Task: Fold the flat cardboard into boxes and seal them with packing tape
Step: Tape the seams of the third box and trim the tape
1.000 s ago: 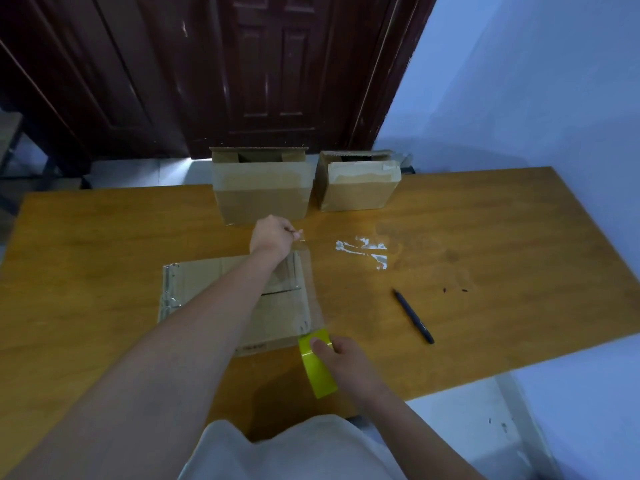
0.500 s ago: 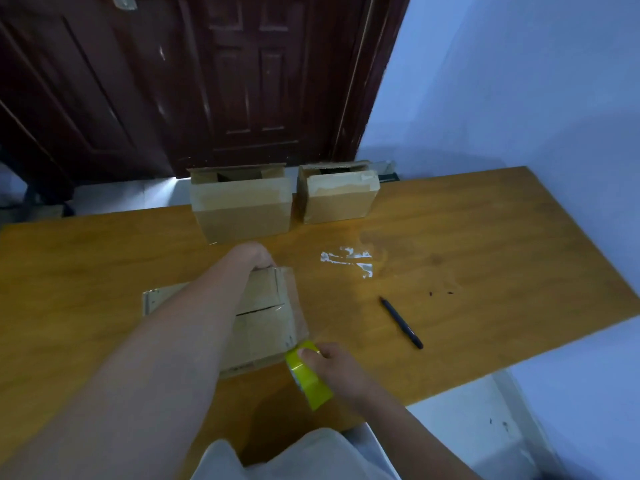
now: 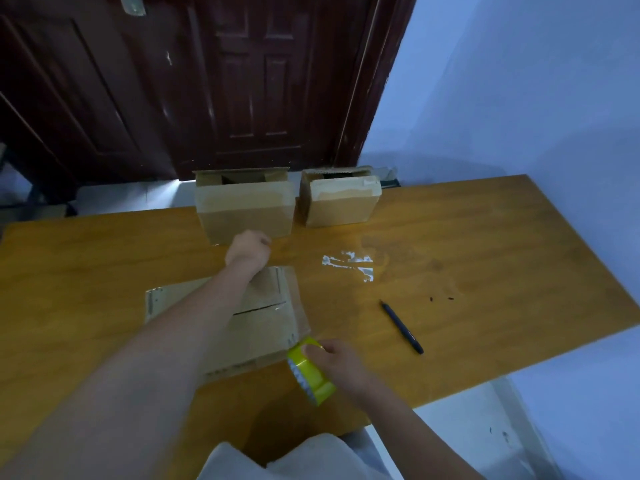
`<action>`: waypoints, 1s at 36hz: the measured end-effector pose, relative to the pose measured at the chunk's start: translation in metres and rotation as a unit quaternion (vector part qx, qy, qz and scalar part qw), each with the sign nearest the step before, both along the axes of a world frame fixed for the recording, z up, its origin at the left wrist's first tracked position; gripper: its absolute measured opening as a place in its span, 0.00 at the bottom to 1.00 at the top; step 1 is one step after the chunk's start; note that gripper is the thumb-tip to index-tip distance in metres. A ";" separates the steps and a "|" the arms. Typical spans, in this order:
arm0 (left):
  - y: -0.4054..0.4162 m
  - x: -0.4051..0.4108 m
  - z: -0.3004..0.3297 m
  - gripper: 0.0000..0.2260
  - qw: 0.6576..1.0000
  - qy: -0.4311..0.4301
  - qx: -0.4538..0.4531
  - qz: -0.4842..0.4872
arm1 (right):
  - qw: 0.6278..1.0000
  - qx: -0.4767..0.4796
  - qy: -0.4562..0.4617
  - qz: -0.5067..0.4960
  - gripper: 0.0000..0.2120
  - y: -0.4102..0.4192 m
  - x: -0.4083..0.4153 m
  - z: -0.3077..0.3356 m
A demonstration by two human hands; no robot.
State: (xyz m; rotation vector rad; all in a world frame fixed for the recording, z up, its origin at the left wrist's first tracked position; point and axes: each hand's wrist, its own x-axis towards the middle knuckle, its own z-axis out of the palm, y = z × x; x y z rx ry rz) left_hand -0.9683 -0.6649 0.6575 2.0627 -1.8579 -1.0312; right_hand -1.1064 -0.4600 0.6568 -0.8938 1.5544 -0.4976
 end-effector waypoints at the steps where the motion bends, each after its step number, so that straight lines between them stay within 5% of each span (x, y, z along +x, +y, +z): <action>1: 0.005 0.002 0.006 0.15 0.998 0.029 -0.045 0.024 | 1.000 -0.003 0.002 -0.011 0.12 -0.002 0.000 0.000; 4: 0.017 0.017 0.016 0.17 0.982 0.080 -0.168 0.039 | 0.999 -0.016 0.021 -0.033 0.12 -0.011 0.001 0.001; 7: 0.028 0.033 0.013 0.20 0.978 0.060 -0.195 -0.037 | 0.997 -0.050 0.044 -0.047 0.14 -0.027 0.003 0.004; 10: 0.041 0.045 0.011 0.19 0.974 0.007 -0.178 -0.137 | 0.993 -0.086 0.065 -0.046 0.26 -0.042 0.006 0.004; 16: 0.068 0.051 0.014 0.22 0.941 -0.190 -0.179 -0.214 | 0.981 -0.141 0.135 -0.017 0.23 -0.056 0.007 -0.002; 23: 0.088 0.044 0.003 0.26 0.948 -0.165 -0.124 -0.244 | 0.966 -0.178 0.187 0.025 0.27 -0.055 0.007 -0.009; 31: 0.091 0.042 -0.001 0.26 0.949 -0.166 -0.130 -0.232 | 0.956 -0.147 0.232 0.098 0.15 -0.054 0.009 -0.021; 36: 0.088 0.044 -0.004 0.26 0.951 -0.157 -0.133 -0.230 | 0.976 -0.127 0.164 0.068 0.14 -0.053 0.017 -0.027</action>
